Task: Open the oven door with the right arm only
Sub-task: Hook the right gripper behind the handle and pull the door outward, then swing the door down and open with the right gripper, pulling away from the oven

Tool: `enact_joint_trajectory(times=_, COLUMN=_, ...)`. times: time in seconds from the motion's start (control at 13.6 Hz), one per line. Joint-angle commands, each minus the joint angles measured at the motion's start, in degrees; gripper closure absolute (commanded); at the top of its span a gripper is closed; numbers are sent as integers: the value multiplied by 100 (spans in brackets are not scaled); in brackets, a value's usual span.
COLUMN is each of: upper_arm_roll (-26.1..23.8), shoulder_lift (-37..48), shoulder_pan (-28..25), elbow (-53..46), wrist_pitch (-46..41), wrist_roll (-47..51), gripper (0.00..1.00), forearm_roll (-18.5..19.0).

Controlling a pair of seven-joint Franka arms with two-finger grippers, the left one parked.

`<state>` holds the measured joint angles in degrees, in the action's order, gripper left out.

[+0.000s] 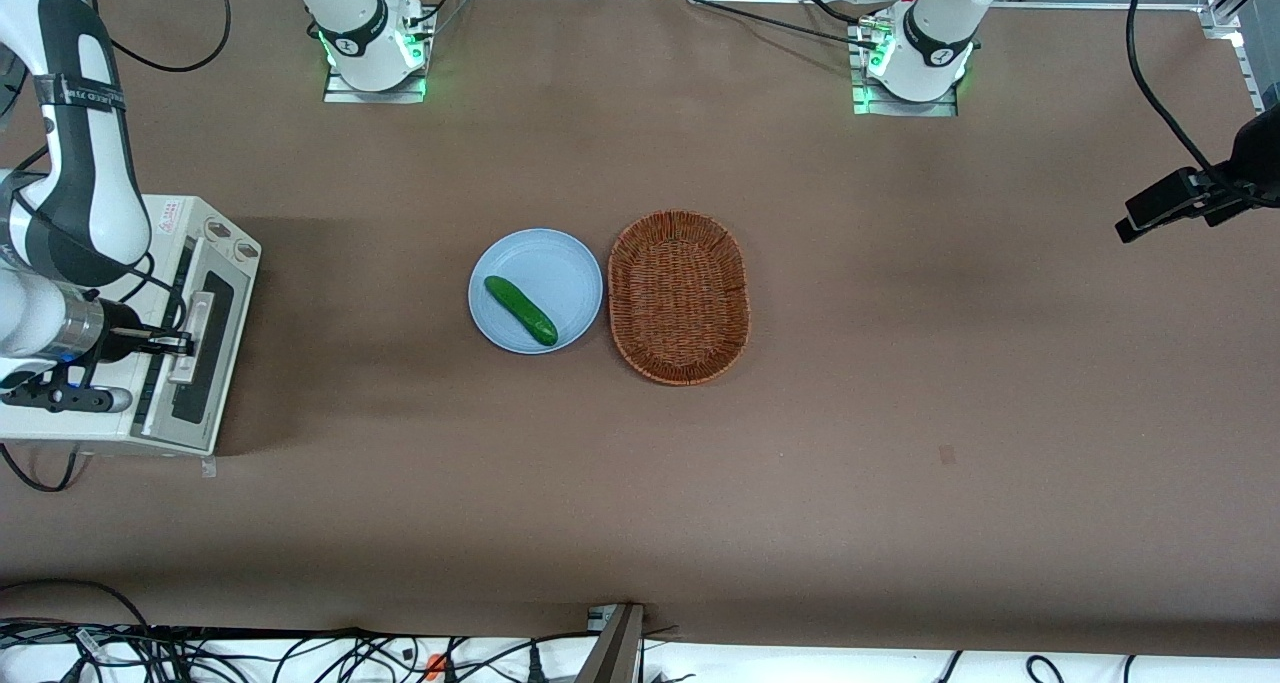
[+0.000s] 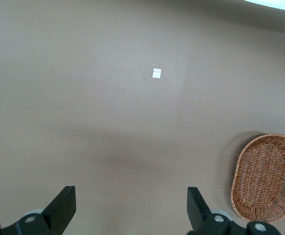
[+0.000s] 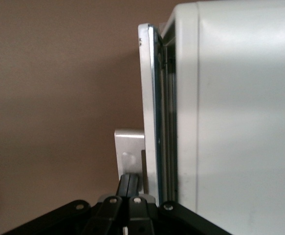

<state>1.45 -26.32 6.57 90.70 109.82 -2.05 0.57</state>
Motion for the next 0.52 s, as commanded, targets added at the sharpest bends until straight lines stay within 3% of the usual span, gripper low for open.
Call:
enact_joint_trajectory(times=0.0, upper_arm_roll=-31, shoulder_lift=-365, shoulder_pan=-76, elbow=62, wrist_pitch=337, wrist_roll=292, gripper=100, forearm_roll=-39)
enact_joint_trajectory(times=0.44, upper_arm_roll=-39, shoulder_lift=-629, shoulder_pan=-367, elbow=150, wrist_pitch=583, wrist_roll=925, gripper=100, forearm_roll=-109)
